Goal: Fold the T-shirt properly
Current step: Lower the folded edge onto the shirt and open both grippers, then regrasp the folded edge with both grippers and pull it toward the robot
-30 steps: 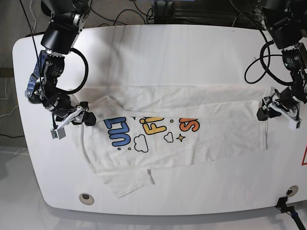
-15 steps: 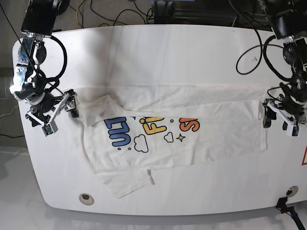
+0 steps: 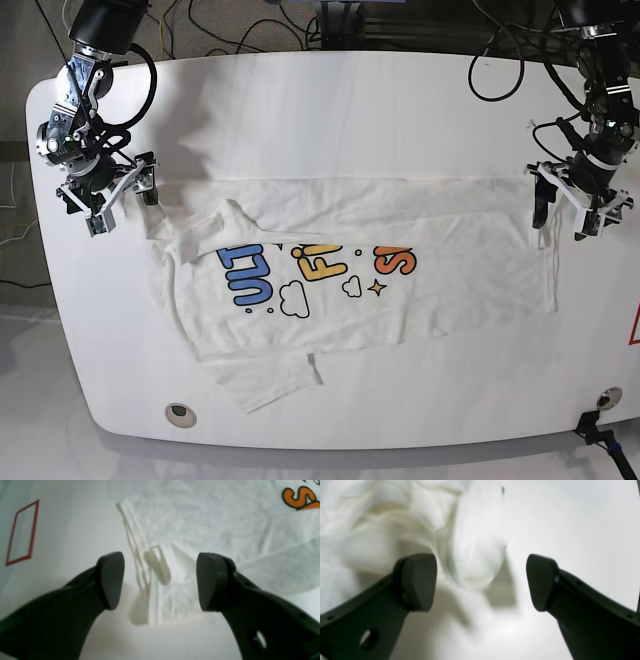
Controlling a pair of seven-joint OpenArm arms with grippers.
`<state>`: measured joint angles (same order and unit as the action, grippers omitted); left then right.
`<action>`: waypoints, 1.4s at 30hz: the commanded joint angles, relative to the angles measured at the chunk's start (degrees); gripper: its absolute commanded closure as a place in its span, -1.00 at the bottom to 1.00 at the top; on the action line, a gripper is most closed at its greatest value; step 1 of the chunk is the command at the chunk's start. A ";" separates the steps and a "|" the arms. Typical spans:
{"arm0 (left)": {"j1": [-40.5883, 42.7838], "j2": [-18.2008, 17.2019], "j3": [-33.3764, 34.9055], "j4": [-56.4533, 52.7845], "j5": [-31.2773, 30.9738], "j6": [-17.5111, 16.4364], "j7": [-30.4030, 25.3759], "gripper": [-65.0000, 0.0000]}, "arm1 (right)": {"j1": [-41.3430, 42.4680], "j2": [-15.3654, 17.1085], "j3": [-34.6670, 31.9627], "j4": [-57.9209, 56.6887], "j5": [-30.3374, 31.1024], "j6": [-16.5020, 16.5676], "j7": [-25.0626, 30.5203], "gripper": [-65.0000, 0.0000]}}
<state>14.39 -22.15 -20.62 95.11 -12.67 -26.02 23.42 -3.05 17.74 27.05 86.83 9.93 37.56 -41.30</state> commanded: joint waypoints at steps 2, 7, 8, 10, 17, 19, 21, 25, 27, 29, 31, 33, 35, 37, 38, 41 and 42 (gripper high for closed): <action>-0.28 -0.92 -0.43 1.02 -0.48 0.22 -1.13 -0.29 | 0.81 0.86 0.34 -0.98 0.92 0.20 4.51 -0.66; -0.19 -0.22 -0.52 1.02 -0.48 0.22 -1.13 -0.29 | 0.98 0.77 0.34 -5.99 1.01 0.20 6.88 -0.66; -0.11 -0.22 -0.52 1.02 -0.48 0.22 -1.13 -0.29 | 0.98 0.77 0.34 -6.96 1.01 0.20 7.58 -0.66; 0.07 -0.22 -0.52 1.02 -0.48 0.22 -1.13 -0.29 | 0.98 0.77 0.34 -8.45 1.01 0.20 9.61 -0.66; 0.86 -0.22 -0.52 0.93 -0.39 0.22 -1.13 -0.29 | 1.07 0.77 0.34 -11.44 1.01 0.20 12.24 -0.32; 1.39 -0.22 -0.61 1.02 -0.39 0.22 -1.13 -0.29 | 1.07 0.77 0.34 -11.44 1.01 0.20 12.24 0.06; 2.18 -0.22 -0.61 1.02 -0.39 0.22 -1.13 -0.29 | 1.07 0.77 0.34 -11.44 1.01 0.20 12.16 0.43; 3.76 0.66 -4.30 0.76 -0.65 0.22 -1.13 -0.29 | 1.07 0.77 0.34 -11.44 1.01 0.11 11.98 0.90; 3.85 1.80 -6.06 -0.47 -0.56 0.22 -1.05 -0.30 | 0.98 0.77 0.34 -11.44 1.01 0.11 11.98 0.91; 3.85 2.06 -6.41 -1.70 -0.65 0.22 -1.05 -0.31 | 0.98 0.77 0.34 -11.44 1.01 0.11 11.98 0.91; 3.85 2.06 -6.32 -2.85 -0.65 0.13 -1.05 -0.31 | 0.98 -0.02 0.34 -11.44 0.92 0.11 11.98 0.91; 3.76 2.15 -6.15 -3.90 -0.65 0.13 -1.05 -0.31 | 0.98 -0.46 0.34 -11.44 0.92 0.11 11.98 0.91; 3.67 2.68 -5.62 -4.34 -0.65 0.13 -1.05 -0.31 | 0.90 -0.73 0.16 -11.44 0.92 0.11 11.89 0.91; 3.67 3.29 -5.18 -4.34 -0.65 0.13 -1.05 -0.31 | 0.81 -0.73 0.16 -11.44 0.92 0.11 11.89 0.91; 3.67 3.38 -5.09 -4.52 -0.65 0.13 -1.05 -0.31 | 0.81 -0.73 0.07 -11.44 0.92 0.11 11.89 0.91; 3.41 4.53 -5.09 -6.45 -0.65 0.13 -1.05 -0.31 | 0.72 -0.73 0.07 -11.44 0.92 0.11 11.89 0.91; 3.32 4.61 -5.00 -6.80 -0.65 0.13 -1.05 -0.31 | 0.72 -0.73 0.07 -11.44 0.92 0.11 11.89 0.91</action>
<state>17.96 -17.10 -25.32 87.88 -12.88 -25.63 23.66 -2.61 16.34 27.05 74.83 10.90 37.52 -28.73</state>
